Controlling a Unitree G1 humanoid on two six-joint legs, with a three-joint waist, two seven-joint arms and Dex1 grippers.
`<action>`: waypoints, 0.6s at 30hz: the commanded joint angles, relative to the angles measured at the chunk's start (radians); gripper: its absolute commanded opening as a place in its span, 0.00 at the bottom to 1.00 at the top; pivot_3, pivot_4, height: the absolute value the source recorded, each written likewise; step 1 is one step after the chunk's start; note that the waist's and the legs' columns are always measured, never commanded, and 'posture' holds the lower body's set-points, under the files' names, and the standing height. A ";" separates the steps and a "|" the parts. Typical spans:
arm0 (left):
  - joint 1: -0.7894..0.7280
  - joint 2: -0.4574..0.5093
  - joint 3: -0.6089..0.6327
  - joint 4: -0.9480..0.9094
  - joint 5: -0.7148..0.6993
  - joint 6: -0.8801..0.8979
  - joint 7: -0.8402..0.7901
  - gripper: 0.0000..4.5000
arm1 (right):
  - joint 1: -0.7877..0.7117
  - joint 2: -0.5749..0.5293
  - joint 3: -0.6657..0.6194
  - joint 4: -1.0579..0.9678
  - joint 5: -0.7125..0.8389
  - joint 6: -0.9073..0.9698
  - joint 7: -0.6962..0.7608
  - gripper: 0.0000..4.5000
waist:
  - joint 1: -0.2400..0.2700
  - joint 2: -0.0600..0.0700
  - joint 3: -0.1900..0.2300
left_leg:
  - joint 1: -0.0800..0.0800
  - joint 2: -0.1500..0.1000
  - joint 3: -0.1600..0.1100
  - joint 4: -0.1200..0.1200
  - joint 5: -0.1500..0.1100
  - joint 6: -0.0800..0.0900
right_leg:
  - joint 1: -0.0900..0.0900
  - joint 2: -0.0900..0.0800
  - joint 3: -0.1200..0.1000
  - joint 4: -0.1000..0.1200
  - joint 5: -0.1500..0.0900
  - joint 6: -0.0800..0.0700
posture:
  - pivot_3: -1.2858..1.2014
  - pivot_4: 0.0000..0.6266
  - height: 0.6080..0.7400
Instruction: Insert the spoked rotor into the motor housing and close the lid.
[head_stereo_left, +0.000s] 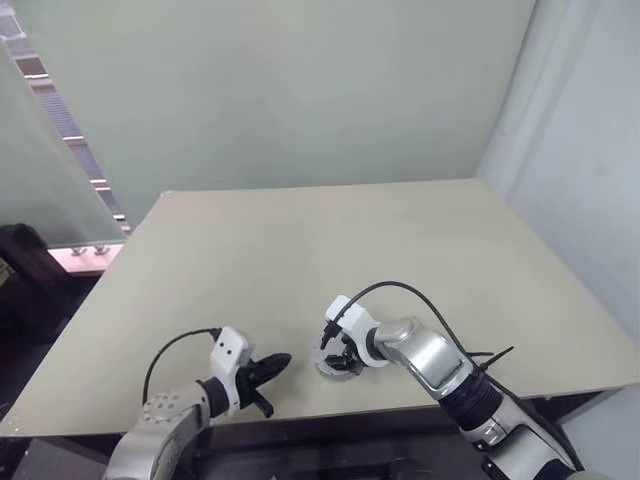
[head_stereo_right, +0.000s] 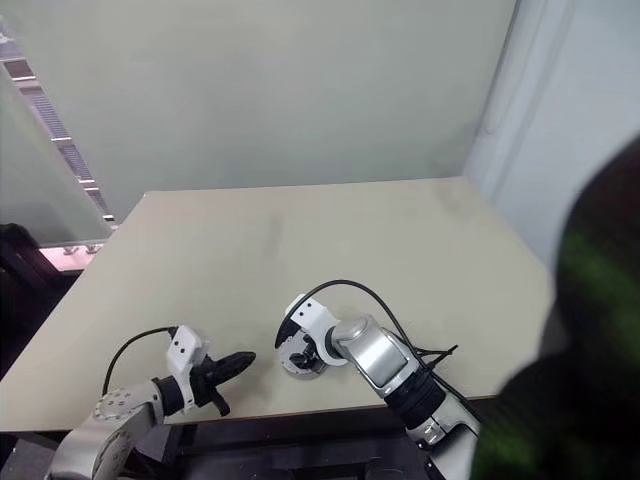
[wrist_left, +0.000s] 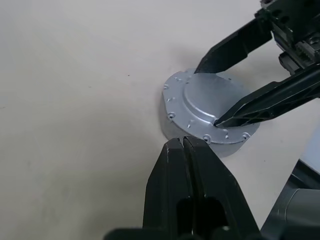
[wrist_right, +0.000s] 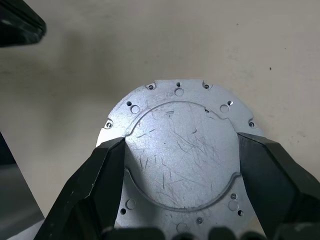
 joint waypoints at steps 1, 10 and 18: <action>-0.060 -0.020 -0.049 0.000 0.036 -0.021 0.011 0.00 | -0.008 -0.015 0.026 0.012 0.002 0.018 0.017 0.72 | 0.000 0.000 0.000 | 0.000 0.000 0.000 0.000 0.000 0.000 | 0.000 0.000 0.000 0.000 0.000 0.000 | 0.52 0.00 1.00; -0.171 -0.072 -0.165 0.189 0.144 -0.067 0.012 0.00 | -0.016 -0.033 0.040 0.012 -0.004 0.006 0.035 0.72 | 0.000 0.000 -0.001 | -0.001 -0.001 -0.001 -0.001 -0.001 0.001 | 0.000 0.000 0.000 -0.001 0.001 0.002 | 0.52 0.00 1.00; -0.216 -0.105 -0.209 0.297 0.185 -0.129 -0.010 0.00 | -0.016 -0.052 0.047 0.006 -0.003 -0.019 0.052 0.72 | 0.001 0.000 -0.001 | -0.001 -0.003 -0.001 -0.001 -0.001 0.001 | 0.001 -0.001 0.000 -0.001 0.001 0.002 | 0.52 0.00 1.00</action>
